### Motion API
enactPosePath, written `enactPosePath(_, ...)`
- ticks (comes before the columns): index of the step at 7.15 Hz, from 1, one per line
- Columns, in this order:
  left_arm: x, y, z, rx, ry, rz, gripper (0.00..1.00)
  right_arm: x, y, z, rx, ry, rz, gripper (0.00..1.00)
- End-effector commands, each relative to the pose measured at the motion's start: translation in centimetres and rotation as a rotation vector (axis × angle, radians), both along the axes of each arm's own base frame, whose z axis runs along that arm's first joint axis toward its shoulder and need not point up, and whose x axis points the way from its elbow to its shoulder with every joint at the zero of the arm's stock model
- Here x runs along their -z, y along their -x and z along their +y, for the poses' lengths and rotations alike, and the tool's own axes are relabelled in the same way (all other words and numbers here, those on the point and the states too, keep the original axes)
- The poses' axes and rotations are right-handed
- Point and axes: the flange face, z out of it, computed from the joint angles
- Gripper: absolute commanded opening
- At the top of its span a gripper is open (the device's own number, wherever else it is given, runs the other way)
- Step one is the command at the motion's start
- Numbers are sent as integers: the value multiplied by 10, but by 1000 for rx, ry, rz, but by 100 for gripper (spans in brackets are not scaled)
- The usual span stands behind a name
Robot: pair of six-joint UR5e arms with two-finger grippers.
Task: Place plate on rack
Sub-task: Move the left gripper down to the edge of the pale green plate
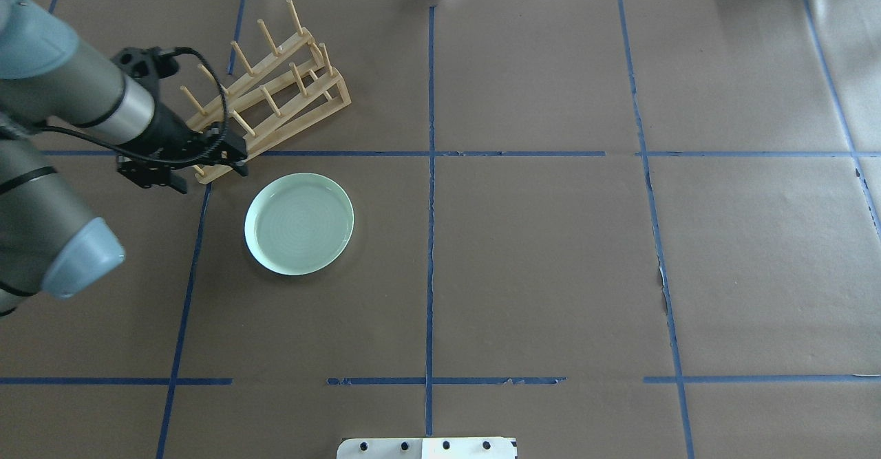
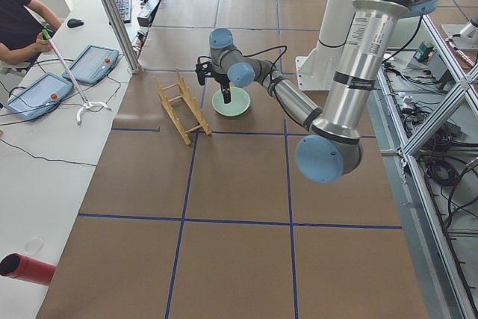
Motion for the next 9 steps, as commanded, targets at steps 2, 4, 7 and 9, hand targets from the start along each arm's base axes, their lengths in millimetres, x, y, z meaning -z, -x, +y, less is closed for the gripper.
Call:
enactPosePath(2, 44, -159, -9, -20, 100, -141, 100, 0, 0, 0, 0, 0, 0, 100)
enactPosePath(4, 39, -196, -23, 6, 109, -133, 100, 0, 0, -1, 0, -1, 0, 100)
enactPosePath(7, 31, -212, -15, 7, 84, -151, 85, 0, 0, -1, 0, -1, 0, 100)
enactPosePath(9, 27, -213, -15, 10, 78, -159, 73, 0, 0, 0, 0, 0, 0, 100)
